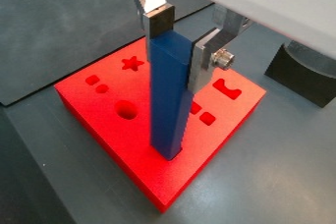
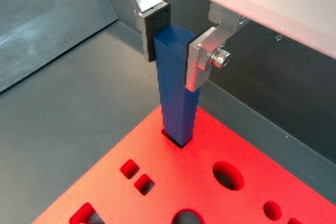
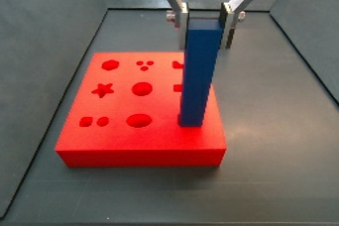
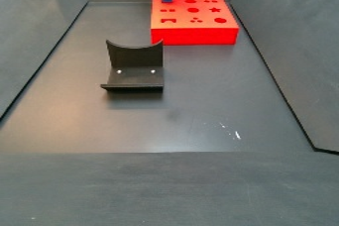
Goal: Insert the rectangle object.
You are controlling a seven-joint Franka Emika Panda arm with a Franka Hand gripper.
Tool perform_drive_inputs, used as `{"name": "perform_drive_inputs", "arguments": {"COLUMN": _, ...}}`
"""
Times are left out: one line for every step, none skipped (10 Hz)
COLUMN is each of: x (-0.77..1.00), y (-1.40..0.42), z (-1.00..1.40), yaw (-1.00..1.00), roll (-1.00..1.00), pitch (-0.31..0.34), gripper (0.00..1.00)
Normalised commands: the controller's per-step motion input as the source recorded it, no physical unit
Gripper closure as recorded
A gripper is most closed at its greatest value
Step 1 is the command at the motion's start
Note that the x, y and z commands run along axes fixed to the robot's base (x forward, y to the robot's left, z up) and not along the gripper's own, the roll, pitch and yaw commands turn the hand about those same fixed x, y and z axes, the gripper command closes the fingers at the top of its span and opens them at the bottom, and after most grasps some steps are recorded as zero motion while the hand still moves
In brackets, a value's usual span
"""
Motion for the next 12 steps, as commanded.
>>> {"name": "perform_drive_inputs", "arguments": {"x": 0.06, "y": 0.00, "z": 0.00, "yaw": 0.00, "roll": 0.06, "pitch": 0.016, "gripper": 1.00}}
{"name": "perform_drive_inputs", "arguments": {"x": 0.05, "y": 0.00, "z": 0.00, "yaw": 0.00, "roll": 0.07, "pitch": 0.019, "gripper": 1.00}}
{"name": "perform_drive_inputs", "arguments": {"x": 0.03, "y": 0.00, "z": -0.06, "yaw": 0.00, "roll": 0.09, "pitch": 0.004, "gripper": 1.00}}
{"name": "perform_drive_inputs", "arguments": {"x": 0.00, "y": 0.00, "z": -0.11, "yaw": 0.00, "roll": 0.12, "pitch": 0.000, "gripper": 1.00}}
{"name": "perform_drive_inputs", "arguments": {"x": 0.00, "y": 0.00, "z": -0.13, "yaw": 0.00, "roll": 0.16, "pitch": 0.000, "gripper": 1.00}}
{"name": "perform_drive_inputs", "arguments": {"x": -0.03, "y": -0.01, "z": -0.19, "yaw": 0.00, "roll": 0.17, "pitch": 0.000, "gripper": 1.00}}
{"name": "perform_drive_inputs", "arguments": {"x": 0.00, "y": -0.05, "z": -0.33, "yaw": 0.00, "roll": 0.12, "pitch": -0.003, "gripper": 1.00}}
{"name": "perform_drive_inputs", "arguments": {"x": 0.00, "y": -0.10, "z": -0.53, "yaw": 0.00, "roll": 0.15, "pitch": -0.031, "gripper": 1.00}}
{"name": "perform_drive_inputs", "arguments": {"x": 0.00, "y": -0.05, "z": -0.68, "yaw": 0.00, "roll": 0.13, "pitch": -0.027, "gripper": 1.00}}
{"name": "perform_drive_inputs", "arguments": {"x": 0.00, "y": 0.00, "z": -0.80, "yaw": 0.00, "roll": 0.06, "pitch": -0.059, "gripper": 1.00}}
{"name": "perform_drive_inputs", "arguments": {"x": -0.04, "y": 0.00, "z": -0.92, "yaw": -0.02, "roll": 0.00, "pitch": -0.091, "gripper": 1.00}}
{"name": "perform_drive_inputs", "arguments": {"x": -0.08, "y": 0.00, "z": -1.00, "yaw": -0.01, "roll": 0.00, "pitch": -0.113, "gripper": 1.00}}
